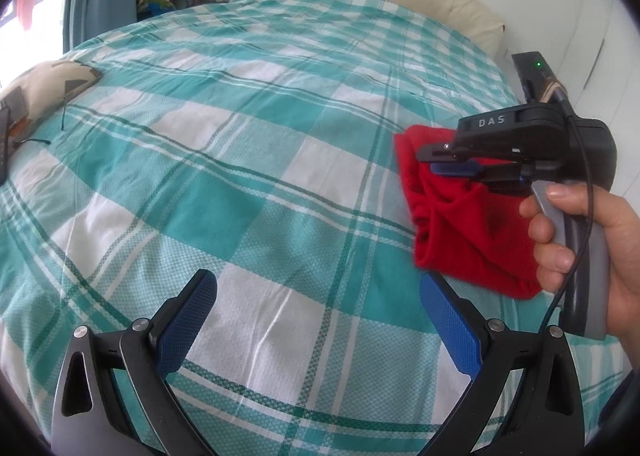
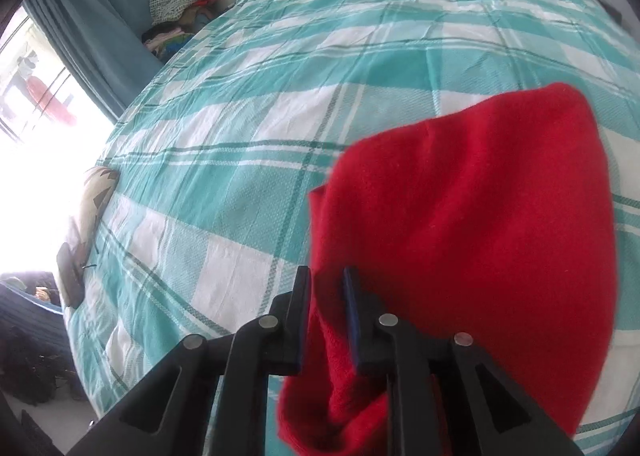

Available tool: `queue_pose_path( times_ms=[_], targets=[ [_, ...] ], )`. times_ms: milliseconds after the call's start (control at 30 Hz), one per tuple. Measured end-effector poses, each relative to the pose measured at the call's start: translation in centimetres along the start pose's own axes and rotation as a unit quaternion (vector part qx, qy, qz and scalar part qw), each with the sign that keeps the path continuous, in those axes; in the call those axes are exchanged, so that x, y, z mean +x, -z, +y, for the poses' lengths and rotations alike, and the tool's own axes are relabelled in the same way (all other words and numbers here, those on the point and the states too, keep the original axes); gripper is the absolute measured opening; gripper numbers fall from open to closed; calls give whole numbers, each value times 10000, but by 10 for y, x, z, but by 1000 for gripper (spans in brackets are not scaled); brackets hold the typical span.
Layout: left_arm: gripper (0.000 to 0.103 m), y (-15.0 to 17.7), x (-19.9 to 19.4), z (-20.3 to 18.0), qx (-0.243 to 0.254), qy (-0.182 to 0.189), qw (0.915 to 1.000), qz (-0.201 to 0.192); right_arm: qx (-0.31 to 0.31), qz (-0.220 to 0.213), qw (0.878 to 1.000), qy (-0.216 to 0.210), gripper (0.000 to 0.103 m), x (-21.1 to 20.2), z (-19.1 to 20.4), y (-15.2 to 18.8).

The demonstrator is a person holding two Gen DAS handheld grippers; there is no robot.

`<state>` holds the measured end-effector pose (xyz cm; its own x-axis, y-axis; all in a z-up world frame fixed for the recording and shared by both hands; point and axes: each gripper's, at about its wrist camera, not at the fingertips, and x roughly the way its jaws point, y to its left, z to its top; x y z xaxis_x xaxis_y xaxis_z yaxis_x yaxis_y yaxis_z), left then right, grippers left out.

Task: Fold small clothes
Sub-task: 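Grasp the sweater's side with the right gripper and fold it across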

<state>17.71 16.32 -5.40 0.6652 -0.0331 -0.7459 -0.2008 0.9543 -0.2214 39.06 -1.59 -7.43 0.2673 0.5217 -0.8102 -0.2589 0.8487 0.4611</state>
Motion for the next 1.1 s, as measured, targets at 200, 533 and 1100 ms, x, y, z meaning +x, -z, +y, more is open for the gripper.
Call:
queue_pose_path(
  times_ms=[200, 533, 1100],
  targets=[
    [102, -3, -4, 8, -235, 108, 9997, 0, -319, -606, 9974, -234, 39, -72, -9, 1],
    [102, 6, 3, -1, -142, 116, 9998, 104, -2124, -301, 9765, 198, 34, -19, 19, 59],
    [102, 9, 6, -5, -91, 139, 9997, 184, -1457, 175, 9860, 791, 29, -78, -77, 110]
  ],
)
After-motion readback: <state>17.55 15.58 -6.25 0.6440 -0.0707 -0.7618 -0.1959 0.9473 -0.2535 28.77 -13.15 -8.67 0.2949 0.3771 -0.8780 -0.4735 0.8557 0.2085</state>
